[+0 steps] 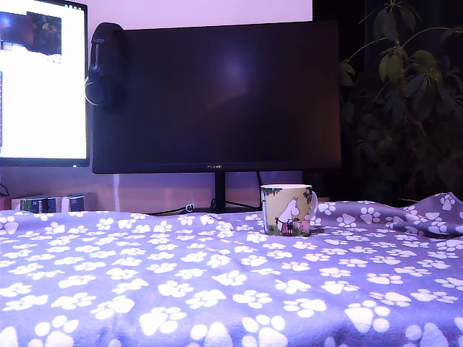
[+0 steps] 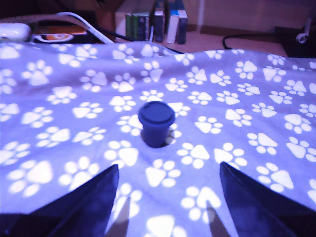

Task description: Pick up the coffee capsules on the table and drop them inside the coffee cup

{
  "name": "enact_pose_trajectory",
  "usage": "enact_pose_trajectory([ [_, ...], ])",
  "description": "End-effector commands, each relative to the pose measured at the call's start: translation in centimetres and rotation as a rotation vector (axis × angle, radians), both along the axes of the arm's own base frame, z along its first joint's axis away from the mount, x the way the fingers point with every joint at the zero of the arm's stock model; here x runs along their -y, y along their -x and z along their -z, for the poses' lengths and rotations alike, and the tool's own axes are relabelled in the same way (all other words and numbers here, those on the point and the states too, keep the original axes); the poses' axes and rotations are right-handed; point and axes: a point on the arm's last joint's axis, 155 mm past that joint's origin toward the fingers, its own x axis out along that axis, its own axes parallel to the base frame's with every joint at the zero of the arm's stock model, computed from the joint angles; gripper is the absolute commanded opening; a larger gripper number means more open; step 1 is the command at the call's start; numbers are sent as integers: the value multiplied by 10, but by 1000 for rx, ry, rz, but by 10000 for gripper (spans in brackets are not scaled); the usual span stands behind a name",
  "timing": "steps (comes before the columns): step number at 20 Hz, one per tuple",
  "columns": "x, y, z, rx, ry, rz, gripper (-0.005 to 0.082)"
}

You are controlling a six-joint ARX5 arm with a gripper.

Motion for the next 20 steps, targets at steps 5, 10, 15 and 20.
enact_pose_trajectory([
  [5, -4, -7, 9, 24, -17, -10, 589],
  [10, -7, -22, 19, 13, -32, -9, 589],
  [15, -9, -44, 24, 32, -38, -9, 589],
  [20, -12, -64, 37, 14, -37, -8, 589],
])
